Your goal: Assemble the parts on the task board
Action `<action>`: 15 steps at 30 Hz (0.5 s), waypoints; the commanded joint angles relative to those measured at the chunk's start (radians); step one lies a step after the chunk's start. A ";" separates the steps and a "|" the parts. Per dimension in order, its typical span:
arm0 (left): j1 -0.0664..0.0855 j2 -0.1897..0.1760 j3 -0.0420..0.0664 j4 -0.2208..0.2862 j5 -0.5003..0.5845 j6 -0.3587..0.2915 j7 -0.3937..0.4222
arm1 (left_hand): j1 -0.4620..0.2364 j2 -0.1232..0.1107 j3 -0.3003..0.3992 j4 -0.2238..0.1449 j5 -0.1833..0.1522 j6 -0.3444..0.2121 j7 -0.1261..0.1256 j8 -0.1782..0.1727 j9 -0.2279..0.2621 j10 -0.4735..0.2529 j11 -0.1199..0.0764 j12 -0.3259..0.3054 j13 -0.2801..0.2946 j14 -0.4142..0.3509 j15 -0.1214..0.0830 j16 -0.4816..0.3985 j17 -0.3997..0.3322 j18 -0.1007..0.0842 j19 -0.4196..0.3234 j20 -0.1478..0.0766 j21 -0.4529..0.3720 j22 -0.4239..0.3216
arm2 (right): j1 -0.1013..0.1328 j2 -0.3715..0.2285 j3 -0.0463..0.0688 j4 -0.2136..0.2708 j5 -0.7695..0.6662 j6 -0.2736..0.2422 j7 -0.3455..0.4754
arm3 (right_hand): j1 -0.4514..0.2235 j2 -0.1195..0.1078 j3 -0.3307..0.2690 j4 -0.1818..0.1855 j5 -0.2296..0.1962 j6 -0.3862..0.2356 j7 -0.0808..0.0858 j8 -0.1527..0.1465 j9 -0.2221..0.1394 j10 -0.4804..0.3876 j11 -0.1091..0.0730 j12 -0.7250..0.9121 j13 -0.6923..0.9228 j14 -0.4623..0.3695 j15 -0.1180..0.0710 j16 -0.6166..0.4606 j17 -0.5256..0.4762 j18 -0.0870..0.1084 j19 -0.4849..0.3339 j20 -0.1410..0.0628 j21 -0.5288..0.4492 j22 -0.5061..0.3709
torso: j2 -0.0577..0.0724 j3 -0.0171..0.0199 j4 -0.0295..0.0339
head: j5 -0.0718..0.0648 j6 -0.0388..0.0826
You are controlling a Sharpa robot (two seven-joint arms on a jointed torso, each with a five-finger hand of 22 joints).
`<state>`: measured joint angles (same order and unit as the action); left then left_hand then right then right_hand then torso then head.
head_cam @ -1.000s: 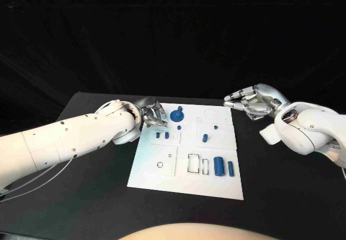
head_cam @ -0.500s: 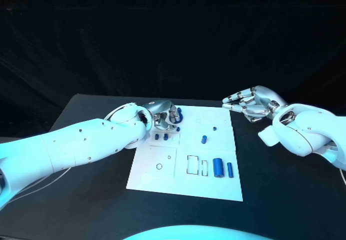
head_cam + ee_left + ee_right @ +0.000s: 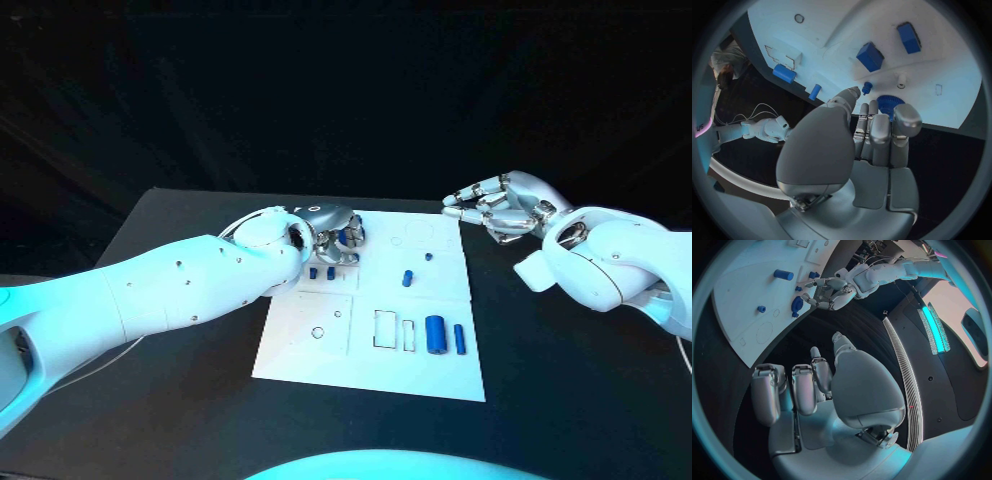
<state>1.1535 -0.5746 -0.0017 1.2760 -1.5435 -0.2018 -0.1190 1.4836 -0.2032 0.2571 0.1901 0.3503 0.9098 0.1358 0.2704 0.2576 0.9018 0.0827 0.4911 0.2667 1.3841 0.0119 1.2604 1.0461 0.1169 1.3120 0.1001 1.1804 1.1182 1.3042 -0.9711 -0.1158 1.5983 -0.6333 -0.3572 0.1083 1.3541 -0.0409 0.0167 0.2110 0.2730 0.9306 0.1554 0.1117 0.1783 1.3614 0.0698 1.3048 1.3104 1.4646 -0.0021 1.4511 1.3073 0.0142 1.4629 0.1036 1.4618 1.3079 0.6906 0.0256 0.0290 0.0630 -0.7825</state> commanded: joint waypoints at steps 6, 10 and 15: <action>-0.001 0.031 0.001 -0.030 -0.039 0.059 -0.009 | 0.012 0.010 0.017 -0.006 -0.005 0.021 0.000 -0.011 -0.014 0.020 0.002 -0.011 -0.020 0.018 -0.004 0.020 0.011 -0.012 0.023 -0.001 0.026 0.026 | -0.001 0.003 0.000 0.000 -0.001 0.004 0.010 | -0.004 0.006 -0.003 0.001 0.007 0.004 0.000 -0.006 -0.001 0.004 -0.001 0.001 0.025 0.063 -0.006 -0.005 0.094 0.015 0.049 -0.007 -0.003 0.182 | 0.000 -0.0002 0.0001 | -0.003 0.000; -0.002 0.040 0.001 -0.041 -0.047 0.074 -0.020 | 0.019 0.016 0.028 -0.012 -0.005 0.032 -0.002 -0.017 -0.023 0.039 -0.002 -0.015 -0.032 0.026 -0.007 0.029 0.015 -0.015 0.033 -0.003 0.042 0.043 | -0.001 0.003 0.000 0.000 -0.001 0.005 0.010 | -0.004 0.006 -0.003 0.001 0.007 0.004 0.000 -0.006 -0.001 0.004 -0.001 0.001 0.025 0.063 -0.006 -0.005 0.094 0.015 0.049 -0.007 -0.003 0.182 | -0.001 0.0001 0.0008 | -0.004 -0.002; -0.004 0.045 0.001 -0.050 -0.049 0.082 -0.026 | 0.023 0.019 0.039 -0.016 -0.006 0.040 0.000 -0.023 -0.030 0.048 -0.002 -0.022 -0.043 0.030 -0.009 0.034 0.017 -0.020 0.044 -0.005 0.060 0.064 | -0.001 0.003 0.000 0.001 -0.001 0.005 0.011 | -0.003 0.007 -0.002 0.000 0.008 0.004 0.000 -0.006 -0.001 0.005 -0.001 0.002 0.026 0.064 -0.006 -0.004 0.096 0.015 0.050 -0.007 -0.002 0.182 | -0.001 0.0002 0.0008 | -0.006 0.000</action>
<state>1.1502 -0.5329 -0.0011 1.2280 -1.5760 -0.1522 -0.1332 1.4998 -0.1869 0.2903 0.1735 0.3504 0.9434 0.1371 0.2512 0.2279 0.9414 0.0795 0.4726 0.2251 1.4070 0.0033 1.2906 1.0618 0.1170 1.3482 0.0962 1.2376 1.1789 1.3040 -0.9690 -0.1158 1.5987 -0.6332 -0.3570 0.1092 1.3541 -0.0409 0.0167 0.2110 0.2754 0.9306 0.1554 0.1117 0.1783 1.3614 0.0698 1.3048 1.3105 1.4646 -0.0021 1.4511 1.3073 0.0142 1.4629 0.1036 1.4618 1.3077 0.6898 0.0255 0.0297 0.0579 -0.7846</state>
